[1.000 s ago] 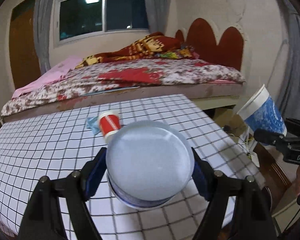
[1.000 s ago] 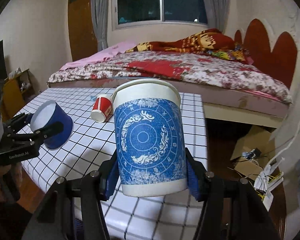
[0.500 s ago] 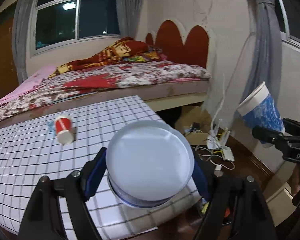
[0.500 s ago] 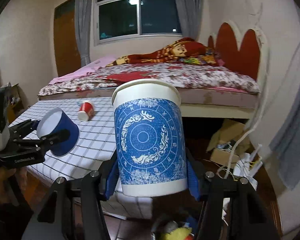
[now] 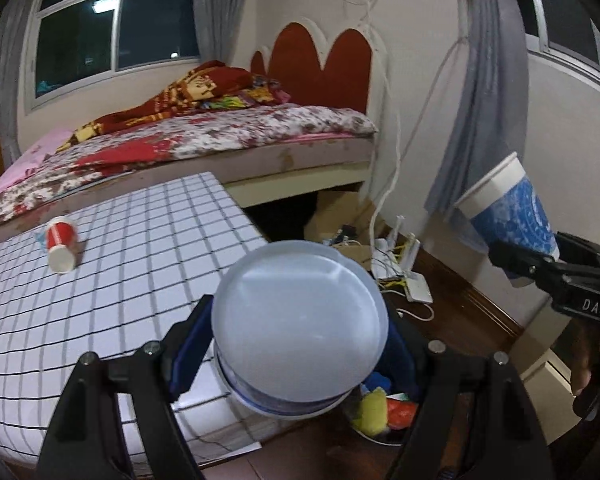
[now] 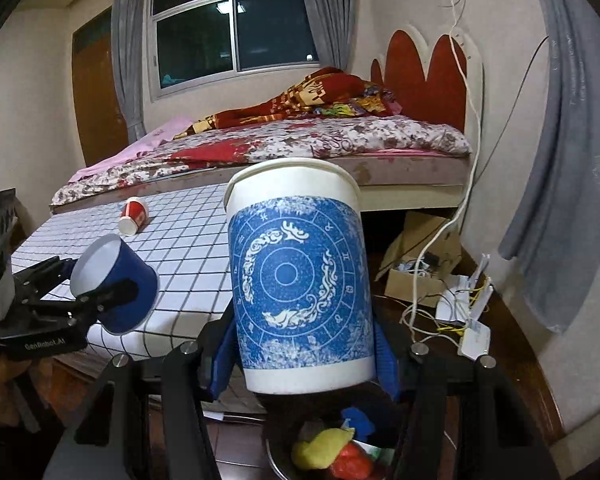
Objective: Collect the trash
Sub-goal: 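Carry the blue tin and blue-white cup toward the black bin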
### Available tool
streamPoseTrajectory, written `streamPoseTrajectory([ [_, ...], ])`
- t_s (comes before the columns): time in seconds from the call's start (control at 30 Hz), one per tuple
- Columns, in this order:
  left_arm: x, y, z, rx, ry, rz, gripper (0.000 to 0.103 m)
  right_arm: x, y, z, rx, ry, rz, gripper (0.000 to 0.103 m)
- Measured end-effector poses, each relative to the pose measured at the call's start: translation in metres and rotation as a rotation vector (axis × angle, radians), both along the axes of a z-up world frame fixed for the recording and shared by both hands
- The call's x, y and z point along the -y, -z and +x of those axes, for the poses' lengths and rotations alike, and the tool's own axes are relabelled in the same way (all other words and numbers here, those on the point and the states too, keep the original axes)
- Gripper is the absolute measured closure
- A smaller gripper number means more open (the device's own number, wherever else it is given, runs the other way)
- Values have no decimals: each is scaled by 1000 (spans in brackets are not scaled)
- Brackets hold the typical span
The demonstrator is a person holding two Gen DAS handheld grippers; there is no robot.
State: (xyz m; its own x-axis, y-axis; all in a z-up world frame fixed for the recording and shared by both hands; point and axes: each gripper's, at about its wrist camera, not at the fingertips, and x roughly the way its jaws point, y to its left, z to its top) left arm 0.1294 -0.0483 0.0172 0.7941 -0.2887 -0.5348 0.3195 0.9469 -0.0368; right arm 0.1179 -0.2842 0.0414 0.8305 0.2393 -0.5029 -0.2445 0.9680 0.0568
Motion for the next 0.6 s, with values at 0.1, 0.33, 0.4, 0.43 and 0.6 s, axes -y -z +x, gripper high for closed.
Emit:
streamPoseTrajectory([
  [0.1, 15, 5, -3, -6, 32, 9, 25, 11, 8, -4, -18, 17, -3, 43],
  [0.33, 42, 23, -12, -43, 84, 14, 25, 44, 32, -14, -78, 75, -10, 43],
  [0.4, 49, 30, -14, -57, 97, 13, 25, 52, 40, -17, -101, 92, -15, 43],
  [0.43, 53, 34, -16, -64, 106, 13, 25, 55, 44, -16, -111, 99, -19, 43],
  [0.6, 69, 48, -21, -93, 135, 11, 25, 69, 59, -19, -146, 129, -34, 43],
])
